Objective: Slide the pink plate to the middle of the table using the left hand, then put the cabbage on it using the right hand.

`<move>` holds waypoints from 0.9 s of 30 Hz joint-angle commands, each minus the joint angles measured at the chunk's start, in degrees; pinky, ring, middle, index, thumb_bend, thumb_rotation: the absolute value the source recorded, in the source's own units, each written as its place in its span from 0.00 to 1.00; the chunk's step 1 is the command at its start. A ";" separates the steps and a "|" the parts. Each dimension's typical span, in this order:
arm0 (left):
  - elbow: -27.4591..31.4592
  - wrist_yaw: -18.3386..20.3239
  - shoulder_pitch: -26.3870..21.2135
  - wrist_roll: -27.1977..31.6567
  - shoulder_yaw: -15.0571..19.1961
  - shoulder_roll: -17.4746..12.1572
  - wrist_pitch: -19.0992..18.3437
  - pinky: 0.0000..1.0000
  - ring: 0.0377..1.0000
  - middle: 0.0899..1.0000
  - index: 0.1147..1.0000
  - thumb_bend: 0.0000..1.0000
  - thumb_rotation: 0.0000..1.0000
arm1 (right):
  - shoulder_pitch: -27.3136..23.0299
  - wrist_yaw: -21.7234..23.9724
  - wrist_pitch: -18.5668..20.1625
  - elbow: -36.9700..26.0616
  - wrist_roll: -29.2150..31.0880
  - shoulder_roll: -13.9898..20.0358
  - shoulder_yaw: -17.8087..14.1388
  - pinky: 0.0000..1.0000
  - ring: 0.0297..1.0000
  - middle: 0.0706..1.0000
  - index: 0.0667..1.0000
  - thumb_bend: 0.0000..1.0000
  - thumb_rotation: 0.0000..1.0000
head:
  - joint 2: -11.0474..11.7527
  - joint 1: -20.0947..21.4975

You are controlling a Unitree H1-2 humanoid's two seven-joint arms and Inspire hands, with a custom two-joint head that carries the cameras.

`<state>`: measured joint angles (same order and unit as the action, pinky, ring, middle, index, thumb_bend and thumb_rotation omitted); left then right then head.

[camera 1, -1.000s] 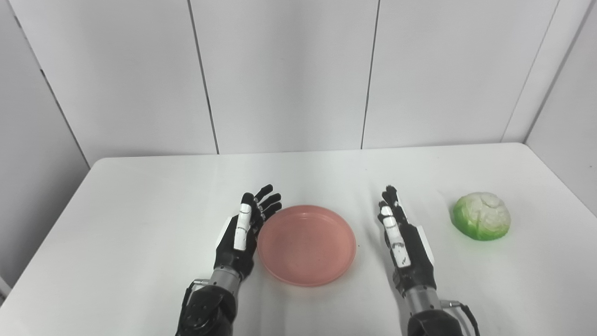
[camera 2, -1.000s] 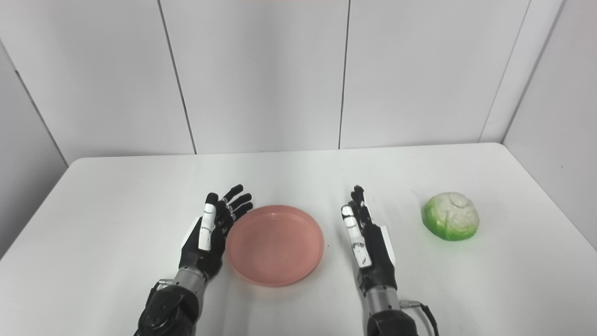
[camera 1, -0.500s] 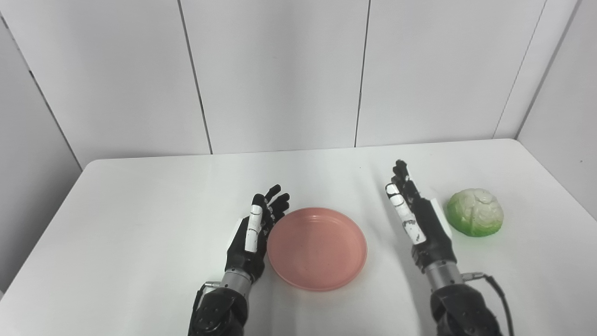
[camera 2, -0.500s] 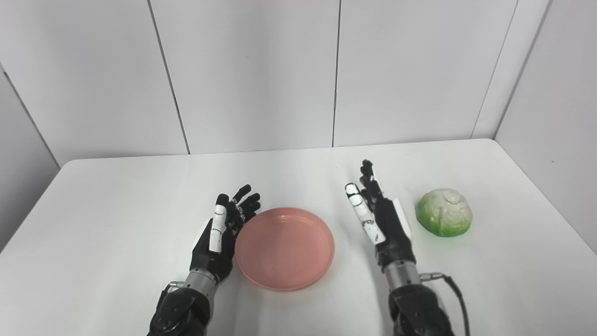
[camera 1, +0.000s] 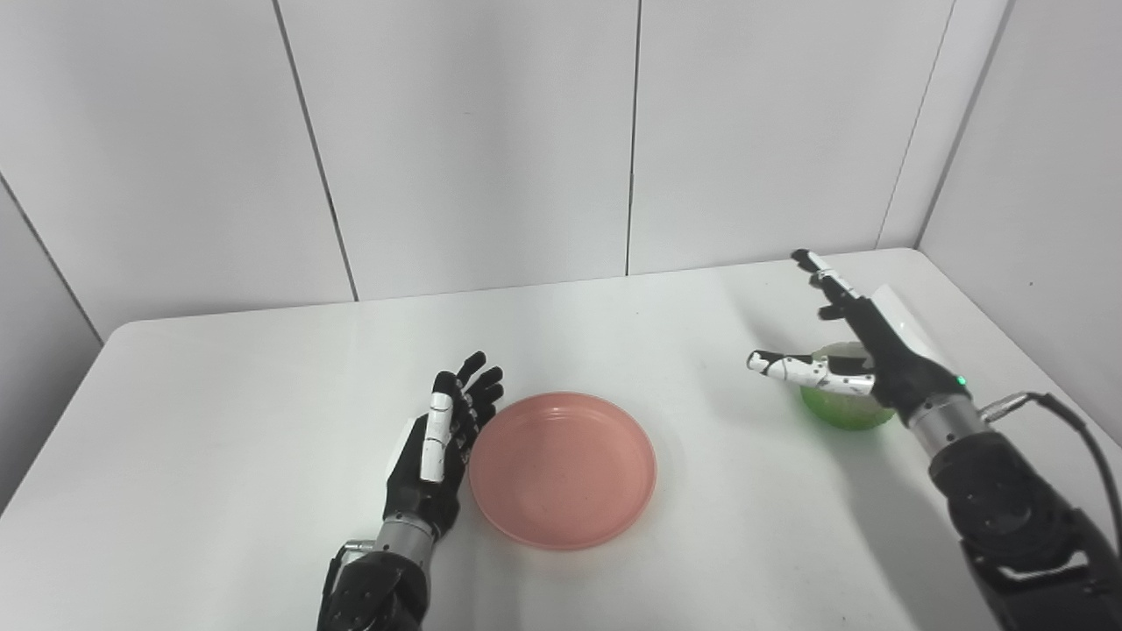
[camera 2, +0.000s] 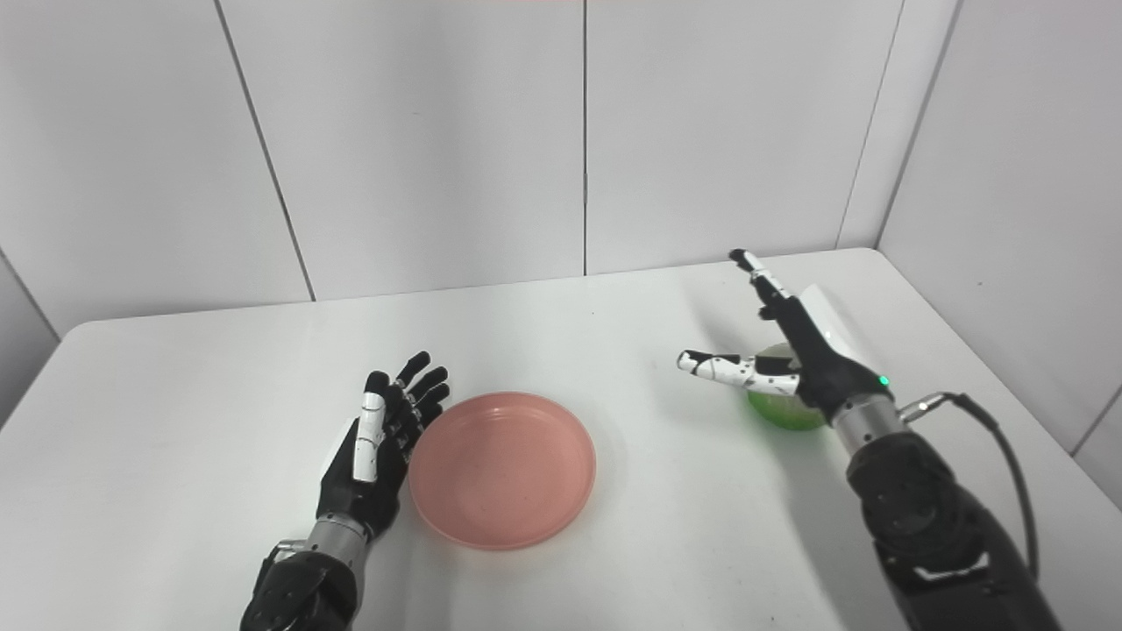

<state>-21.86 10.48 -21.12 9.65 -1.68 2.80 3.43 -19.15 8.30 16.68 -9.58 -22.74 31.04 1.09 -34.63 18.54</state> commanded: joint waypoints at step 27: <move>-2.63 2.89 -1.67 1.99 2.67 -2.55 2.92 0.96 0.91 0.89 0.90 0.85 1.00 | -9.08 2.27 -0.28 18.32 -14.19 7.48 6.88 1.00 0.93 0.91 0.92 0.99 0.56 | 0.99 7.44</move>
<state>-24.77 12.26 -23.00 10.86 0.84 0.74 5.16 -25.31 11.10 16.77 9.05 -36.34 37.43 8.47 -33.49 26.10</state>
